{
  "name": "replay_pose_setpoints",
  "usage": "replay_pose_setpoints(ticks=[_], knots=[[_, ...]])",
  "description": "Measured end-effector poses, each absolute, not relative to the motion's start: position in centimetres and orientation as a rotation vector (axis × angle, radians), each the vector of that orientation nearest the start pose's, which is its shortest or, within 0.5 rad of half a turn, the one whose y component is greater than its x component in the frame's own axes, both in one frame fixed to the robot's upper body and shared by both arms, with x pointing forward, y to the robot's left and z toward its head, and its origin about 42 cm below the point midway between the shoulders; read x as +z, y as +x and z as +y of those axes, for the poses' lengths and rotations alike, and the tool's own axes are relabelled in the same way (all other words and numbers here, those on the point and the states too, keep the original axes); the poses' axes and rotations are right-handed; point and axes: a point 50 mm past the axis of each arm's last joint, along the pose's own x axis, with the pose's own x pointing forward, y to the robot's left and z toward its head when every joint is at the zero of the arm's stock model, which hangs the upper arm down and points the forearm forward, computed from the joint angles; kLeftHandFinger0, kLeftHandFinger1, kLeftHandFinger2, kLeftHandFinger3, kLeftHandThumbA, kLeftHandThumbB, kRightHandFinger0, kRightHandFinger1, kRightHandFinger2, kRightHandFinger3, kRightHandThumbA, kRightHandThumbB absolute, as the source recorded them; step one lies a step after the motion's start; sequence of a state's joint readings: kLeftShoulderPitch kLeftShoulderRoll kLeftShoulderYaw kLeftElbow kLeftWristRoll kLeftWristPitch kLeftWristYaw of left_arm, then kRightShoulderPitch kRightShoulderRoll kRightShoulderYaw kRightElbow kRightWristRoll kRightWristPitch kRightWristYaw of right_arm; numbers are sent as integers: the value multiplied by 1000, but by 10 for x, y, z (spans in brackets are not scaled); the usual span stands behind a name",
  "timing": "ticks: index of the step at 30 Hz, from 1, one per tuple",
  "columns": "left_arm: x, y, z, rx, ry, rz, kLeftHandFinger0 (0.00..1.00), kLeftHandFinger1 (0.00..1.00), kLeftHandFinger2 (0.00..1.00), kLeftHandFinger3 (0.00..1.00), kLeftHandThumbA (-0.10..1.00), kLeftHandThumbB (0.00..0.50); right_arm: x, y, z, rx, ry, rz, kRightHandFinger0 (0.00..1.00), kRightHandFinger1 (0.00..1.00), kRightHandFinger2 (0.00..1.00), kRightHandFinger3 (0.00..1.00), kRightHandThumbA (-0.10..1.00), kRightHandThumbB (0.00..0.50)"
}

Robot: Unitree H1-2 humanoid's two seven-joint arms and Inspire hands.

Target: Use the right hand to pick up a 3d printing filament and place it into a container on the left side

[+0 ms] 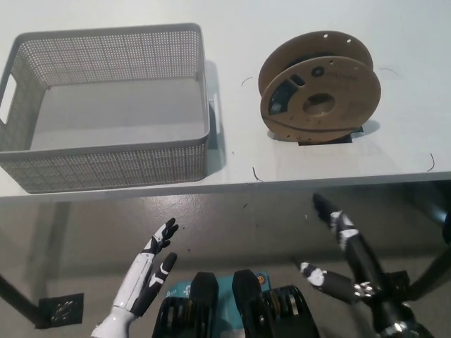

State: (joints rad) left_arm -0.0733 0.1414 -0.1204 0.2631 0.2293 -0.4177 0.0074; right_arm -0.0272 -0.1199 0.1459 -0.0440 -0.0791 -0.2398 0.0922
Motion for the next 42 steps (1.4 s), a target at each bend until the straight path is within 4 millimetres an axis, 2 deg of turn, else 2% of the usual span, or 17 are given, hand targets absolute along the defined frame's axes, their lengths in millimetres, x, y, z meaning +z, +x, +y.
replay_pose_setpoints(ticks=[3, 6, 8, 12, 18, 20, 23, 27, 29, 30, 32, 33, 34, 35, 37, 39, 42], knots=[[69, 294, 220, -209, 355, -232, 1000, 1000, 1000, 1000, 1000, 254, 136, 269, -206, 220, -184, -345, 1000, 1000, 1000, 1000, 790, 62], [67, 291, 220, -209, 357, -224, 1000, 1000, 1000, 1000, 1000, 260, 155, 261, -216, 178, -195, -412, 1000, 1000, 1000, 1000, 959, 143], [67, 291, 220, -209, 359, -225, 1000, 1000, 1000, 1000, 1000, 253, 173, 263, -224, 157, -217, -475, 1000, 1000, 1000, 1000, 986, 178], [67, 291, 221, -208, 362, -225, 1000, 1000, 1000, 1000, 1000, 247, 217, 279, -245, 126, -283, -597, 1000, 1000, 1000, 1000, 976, 228], [68, 292, 223, -204, 365, -225, 1000, 1000, 1000, 1000, 1000, 257, 300, 325, -292, 95, -437, -733, 1000, 1000, 1000, 1000, 976, 293], [68, 292, 225, -203, 370, -226, 1000, 1000, 1000, 1000, 1000, 257, 334, 344, -310, 83, -499, -754, 1000, 1000, 1000, 1000, 970, 277], [69, 293, 225, -203, 372, -226, 1000, 1000, 1000, 1000, 1000, 247, 372, 362, -326, 80, -570, -756, 1000, 1000, 1000, 1000, 984, 343], [69, 295, 225, -204, 373, -227, 1000, 1000, 1000, 1000, 1000, 270, 418, 387, -331, 97, -645, -733, 1000, 1000, 1000, 1000, 996, 307], [70, 297, 225, -204, 373, -230, 1000, 1000, 1000, 1000, 1000, 260, 433, 400, -331, 116, -677, -698, 1000, 1000, 1000, 1000, 977, 219], [70, 297, 225, -205, 373, -230, 1000, 1000, 1000, 1000, 1000, 254, 442, 409, -330, 130, -695, -677, 1000, 1000, 1000, 1000, 982, 225], [70, 298, 225, -205, 373, -230, 1000, 1000, 1000, 1000, 1000, 240, 453, 421, -328, 153, -716, -647, 1000, 1000, 1000, 1000, 1000, 291], [70, 298, 224, -205, 373, -230, 1000, 1000, 1000, 1000, 1000, 239, 460, 430, -326, 171, -733, -622, 1000, 1000, 1000, 1000, 1000, 293], [70, 298, 224, -206, 373, -229, 1000, 1000, 1000, 1000, 1000, 236, 468, 438, -323, 187, -747, -600, 1000, 1000, 1000, 1000, 891, 368], [70, 298, 224, -206, 373, -229, 1000, 1000, 1000, 1000, 1000, 235, 470, 446, -321, 201, -753, -570, 1000, 1000, 1000, 1000, 862, 374], [69, 298, 225, -206, 373, -226, 1000, 1000, 1000, 1000, 1000, 231, 478, 465, -317, 227, -763, -503, 1000, 1000, 1000, 1000, 1000, 335], [68, 298, 225, -206, 374, -223, 1000, 1000, 1000, 1000, 1000, 228, 485, 483, -312, 252, -777, -440, 1000, 1000, 1000, 1000, 1000, 360], [67, 298, 225, -206, 374, -218, 1000, 1000, 1000, 1000, 1000, 221, 491, 504, -303, 296, -799, -359, 1000, 1000, 1000, 1000, 1000, 337]])
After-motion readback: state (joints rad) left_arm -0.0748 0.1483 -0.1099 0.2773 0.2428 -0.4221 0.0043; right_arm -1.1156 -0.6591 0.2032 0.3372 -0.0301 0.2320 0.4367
